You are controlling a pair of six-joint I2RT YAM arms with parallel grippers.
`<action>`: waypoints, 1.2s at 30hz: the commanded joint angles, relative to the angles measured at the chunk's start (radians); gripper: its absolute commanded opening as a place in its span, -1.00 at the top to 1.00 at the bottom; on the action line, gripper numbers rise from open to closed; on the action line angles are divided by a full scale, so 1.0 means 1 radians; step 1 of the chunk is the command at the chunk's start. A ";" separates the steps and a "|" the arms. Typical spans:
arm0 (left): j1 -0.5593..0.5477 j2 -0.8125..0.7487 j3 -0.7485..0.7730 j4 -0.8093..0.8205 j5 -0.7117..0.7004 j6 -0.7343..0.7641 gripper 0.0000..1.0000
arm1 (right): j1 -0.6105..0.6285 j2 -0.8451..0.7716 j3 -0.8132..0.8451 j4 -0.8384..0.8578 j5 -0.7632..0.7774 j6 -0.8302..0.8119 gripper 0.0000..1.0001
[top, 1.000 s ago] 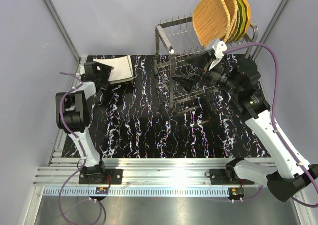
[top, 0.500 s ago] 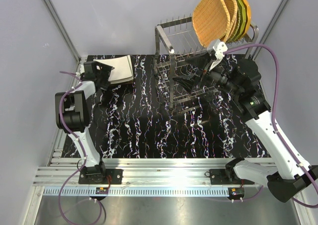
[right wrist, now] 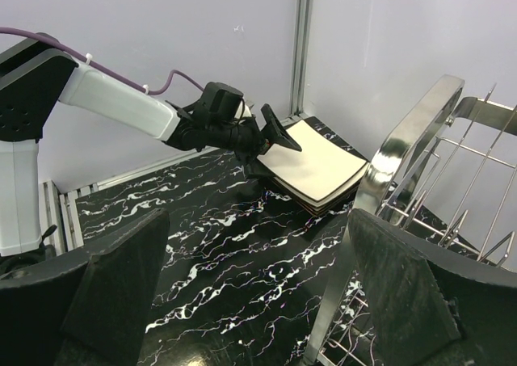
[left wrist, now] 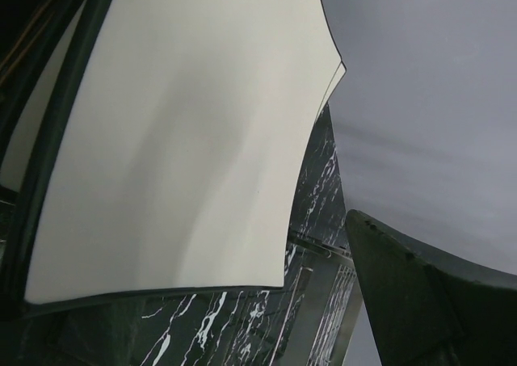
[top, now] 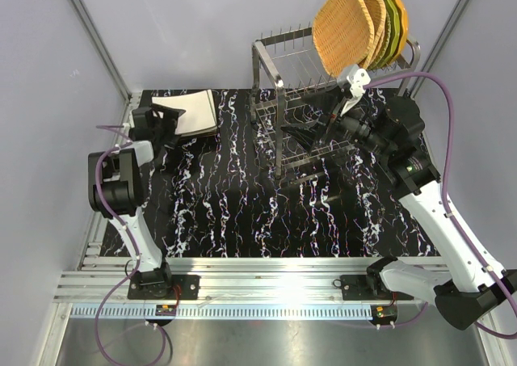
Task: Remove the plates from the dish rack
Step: Place the plate on the table
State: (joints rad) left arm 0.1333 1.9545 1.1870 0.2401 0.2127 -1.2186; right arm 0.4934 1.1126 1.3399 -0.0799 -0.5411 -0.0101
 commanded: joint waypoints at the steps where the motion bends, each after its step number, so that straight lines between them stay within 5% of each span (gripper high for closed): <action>1: 0.014 -0.020 -0.052 0.095 0.079 -0.022 -0.98 | -0.010 -0.020 -0.004 0.040 -0.005 0.004 -0.99; 15: 0.066 0.020 -0.086 0.035 0.217 -0.091 -0.98 | -0.012 -0.019 -0.002 0.040 -0.008 0.002 -0.99; 36: 0.117 0.035 -0.015 -0.179 0.281 0.068 -0.98 | -0.012 -0.019 -0.012 0.048 -0.020 0.004 -0.99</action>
State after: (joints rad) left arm 0.2459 1.9945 1.1488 0.0887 0.4755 -1.1904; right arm 0.4896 1.1126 1.3342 -0.0734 -0.5430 -0.0101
